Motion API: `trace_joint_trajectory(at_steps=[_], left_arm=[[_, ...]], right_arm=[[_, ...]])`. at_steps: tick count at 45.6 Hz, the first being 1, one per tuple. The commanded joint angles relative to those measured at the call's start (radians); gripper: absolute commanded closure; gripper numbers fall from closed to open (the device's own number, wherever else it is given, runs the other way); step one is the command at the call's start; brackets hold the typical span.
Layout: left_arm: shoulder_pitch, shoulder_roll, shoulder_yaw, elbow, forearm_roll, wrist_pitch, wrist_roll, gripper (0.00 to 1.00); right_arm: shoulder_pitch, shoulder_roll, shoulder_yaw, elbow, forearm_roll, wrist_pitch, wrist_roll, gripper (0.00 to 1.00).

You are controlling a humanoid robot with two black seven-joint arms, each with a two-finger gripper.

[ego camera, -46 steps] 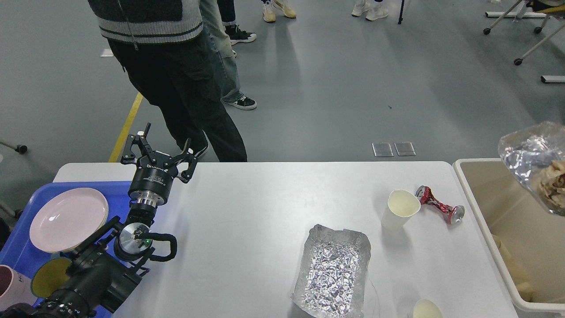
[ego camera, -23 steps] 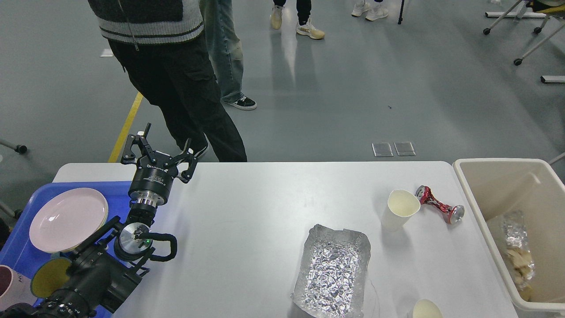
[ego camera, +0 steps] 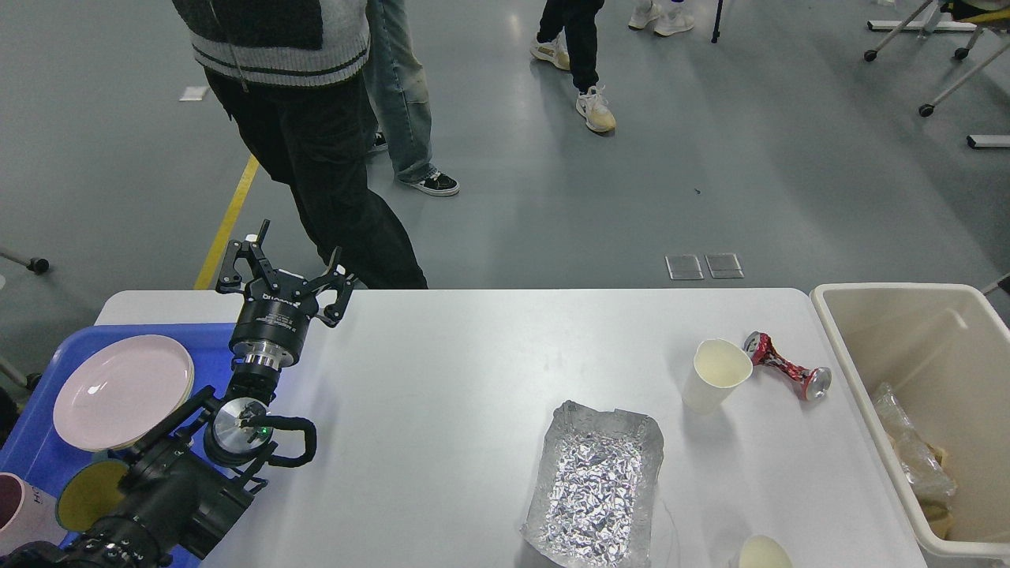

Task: Tidy desktop
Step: 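Raise the right gripper out of the bin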

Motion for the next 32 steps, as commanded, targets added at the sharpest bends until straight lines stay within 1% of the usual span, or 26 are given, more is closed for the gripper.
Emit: trace_joint_trajectory(at_steps=[1,7,12,15,20,27,29,32], left_arm=[[0.0,0.001,-0.001,0.0,0.0,0.0,0.0,0.04],[0.0,0.001,0.001,0.0,0.0,0.0,0.0,0.04],[0.0,0.0,0.001,0.0,0.0,0.0,0.0,0.04],[0.0,0.0,-0.001,0.0,0.0,0.0,0.0,0.04],[0.0,0.001,0.001,0.0,0.0,0.0,0.0,0.04],[0.0,0.001,-0.001,0.0,0.0,0.0,0.0,0.04],[0.0,0.001,0.001,0.0,0.0,0.0,0.0,0.04],[0.0,0.0,-0.001,0.0,0.0,0.0,0.0,0.04]], right_arm=[[0.207,-0.01,-0.127,0.052,0.0,0.154,0.002,0.0],[0.425,-0.014,-0.184,0.178,0.0,0.327,0.002,0.0],[0.606,-0.017,-0.215,0.346,-0.003,0.424,0.0,0.0],[0.703,-0.019,-0.222,0.488,-0.019,0.435,-0.001,0.0],[0.844,-0.02,-0.222,0.777,-0.115,0.433,-0.003,0.0],[0.962,-0.034,-0.222,1.172,-0.267,0.424,-0.009,0.0],[0.985,-0.027,-0.225,1.261,-0.289,0.42,-0.014,0.0],[1.016,-0.005,-0.248,1.351,-0.286,0.42,-0.012,0.0]])
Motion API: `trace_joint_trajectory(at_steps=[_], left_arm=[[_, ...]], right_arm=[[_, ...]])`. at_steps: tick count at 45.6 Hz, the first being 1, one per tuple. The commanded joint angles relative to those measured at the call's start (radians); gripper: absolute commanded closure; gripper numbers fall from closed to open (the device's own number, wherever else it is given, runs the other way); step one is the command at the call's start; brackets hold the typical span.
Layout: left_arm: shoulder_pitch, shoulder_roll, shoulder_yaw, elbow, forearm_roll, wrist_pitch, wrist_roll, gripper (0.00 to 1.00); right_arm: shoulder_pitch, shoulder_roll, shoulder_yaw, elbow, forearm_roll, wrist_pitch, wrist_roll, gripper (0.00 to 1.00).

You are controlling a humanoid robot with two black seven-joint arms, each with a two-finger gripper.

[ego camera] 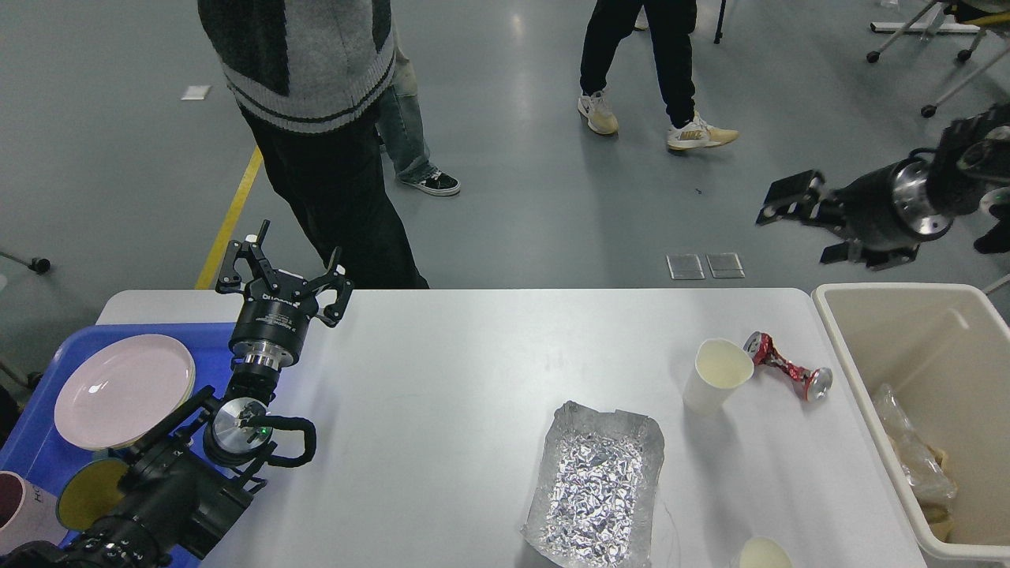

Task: Tidy desktop
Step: 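Raise the right gripper out of the bin, then reach the right gripper to the paper cup and grasp it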

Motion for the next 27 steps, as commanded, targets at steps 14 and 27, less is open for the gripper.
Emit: trace_joint_trajectory(at_steps=[14,27], left_arm=[[0.0,-0.001,-0.001,0.0,0.0,0.0,0.0,0.04],[0.0,-0.001,-0.001,0.0,0.0,0.0,0.0,0.04]], right_arm=[[0.069,0.042,-0.098,0.217,-0.026,-0.014,-0.004,0.0],[-0.138,0.024,-0.015,0.095,0.055,-0.132,-0.001,0.0]])
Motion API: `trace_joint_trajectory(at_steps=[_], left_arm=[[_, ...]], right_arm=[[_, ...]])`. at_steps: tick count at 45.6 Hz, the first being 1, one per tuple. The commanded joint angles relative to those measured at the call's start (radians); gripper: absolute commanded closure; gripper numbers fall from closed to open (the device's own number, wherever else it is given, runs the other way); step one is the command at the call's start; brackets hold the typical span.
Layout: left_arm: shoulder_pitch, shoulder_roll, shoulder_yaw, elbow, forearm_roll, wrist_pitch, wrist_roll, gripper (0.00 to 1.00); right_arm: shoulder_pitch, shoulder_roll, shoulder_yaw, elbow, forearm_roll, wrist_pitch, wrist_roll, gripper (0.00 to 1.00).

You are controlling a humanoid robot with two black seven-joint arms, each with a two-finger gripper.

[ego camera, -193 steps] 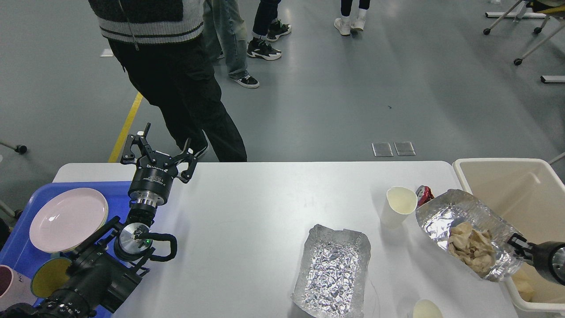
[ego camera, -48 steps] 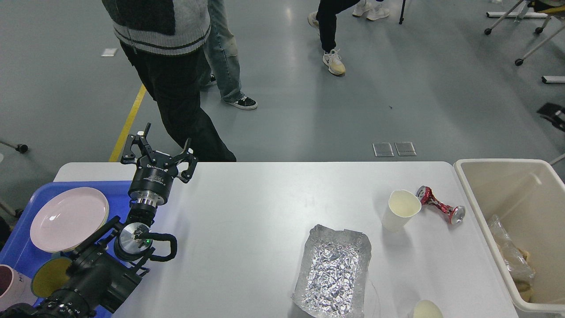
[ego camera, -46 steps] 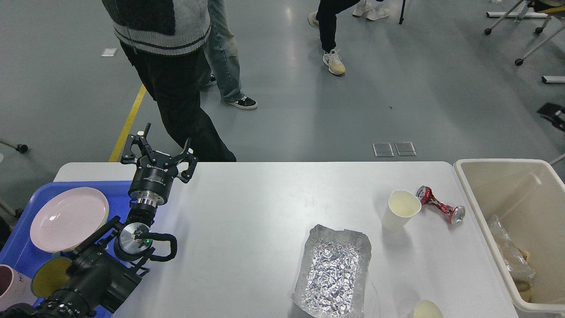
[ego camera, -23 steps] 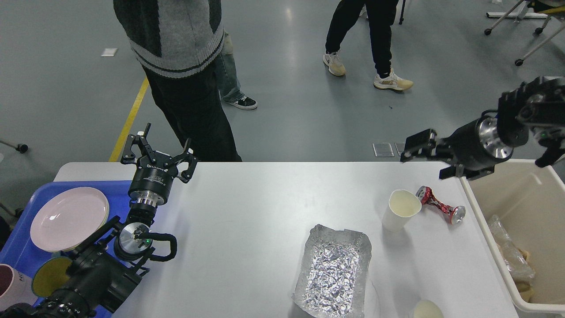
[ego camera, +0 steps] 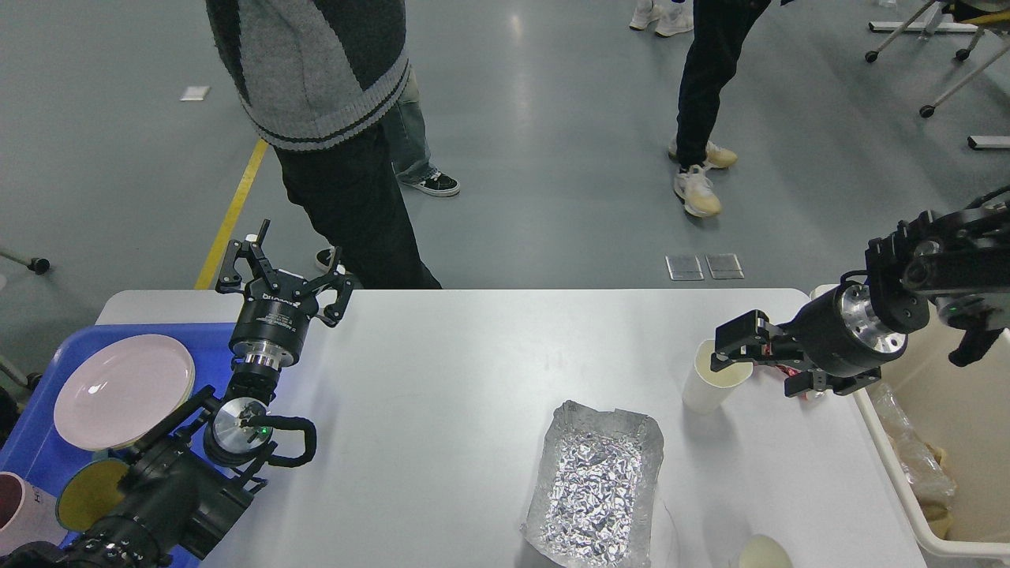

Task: Tidy desktop
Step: 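Reach the right gripper to the paper cup and grasp it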

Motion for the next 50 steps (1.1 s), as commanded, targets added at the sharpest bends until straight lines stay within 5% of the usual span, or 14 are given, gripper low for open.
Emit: trace_joint_trajectory(at_steps=[1,16,36,50], left_arm=[[0.0,0.0,-0.001,0.0,0.0,0.0,0.0,0.04],[0.0,0.0,-0.001,0.0,0.0,0.0,0.0,0.04],[0.0,0.0,0.001,0.0,0.0,0.0,0.0,0.04],[0.0,0.0,0.001,0.0,0.0,0.0,0.0,0.04]], right_arm=[[-0.135,-0.003,0.063,-0.071,0.082,-0.112,0.0,0.0],[-0.459,0.008,0.222,-0.3,0.13,-0.258,0.0,0.0],[-0.623,0.014,0.277,-0.329,0.131,-0.465,0.002,0.04],[-0.674,0.014,0.366,-0.337,0.133,-0.488,0.003,0.12]])
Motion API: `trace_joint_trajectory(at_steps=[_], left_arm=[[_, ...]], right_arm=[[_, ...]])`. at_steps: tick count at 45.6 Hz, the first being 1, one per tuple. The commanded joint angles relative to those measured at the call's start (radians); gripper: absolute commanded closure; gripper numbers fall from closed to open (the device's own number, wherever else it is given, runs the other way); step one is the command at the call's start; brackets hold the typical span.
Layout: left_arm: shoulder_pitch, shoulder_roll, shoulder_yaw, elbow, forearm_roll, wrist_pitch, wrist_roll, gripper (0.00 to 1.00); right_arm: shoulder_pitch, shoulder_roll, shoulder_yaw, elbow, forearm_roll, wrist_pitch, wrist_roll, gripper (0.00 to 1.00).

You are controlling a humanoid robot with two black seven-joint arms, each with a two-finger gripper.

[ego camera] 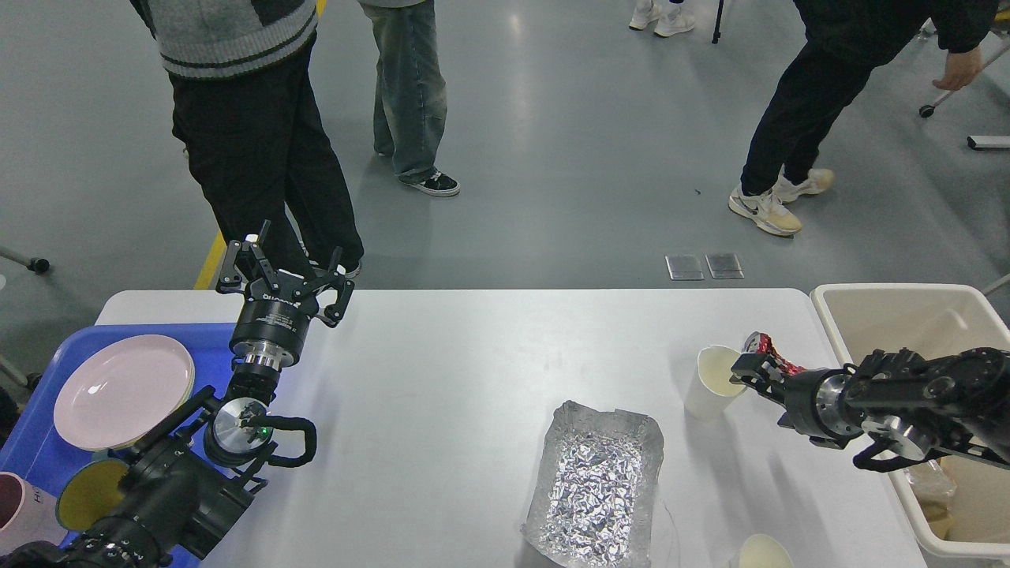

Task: Tidy desktop
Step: 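Reach the right gripper to the paper cup and grasp it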

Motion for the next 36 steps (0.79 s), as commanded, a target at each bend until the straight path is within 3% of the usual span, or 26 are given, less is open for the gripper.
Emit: trace_joint_trajectory(at_steps=[1,6,11,17,36], left_arm=[[0.0,0.0,0.0,0.0,-0.001,0.0,0.0,0.04],[0.0,0.0,0.0,0.0,-0.001,0.0,0.0,0.04],[0.0,0.0,0.0,0.0,-0.001,0.0,0.0,0.04],[0.0,0.0,0.0,0.0,-0.001,0.0,0.0,0.04],[0.0,0.0,0.0,0.0,-0.001,0.0,0.0,0.04]], right_arm=[[-0.013,0.0,0.014,-0.001,0.001,-0.007,0.002,0.16],[-0.027,0.0,0.014,-0.001,0.001,-0.031,0.005,0.36],[-0.033,0.0,0.014,-0.001,0.0,-0.057,0.005,0.71],[-0.035,0.001,0.014,0.002,0.0,-0.067,0.005,0.99],[-0.05,0.004,0.026,0.01,0.0,-0.116,0.006,1.0]])
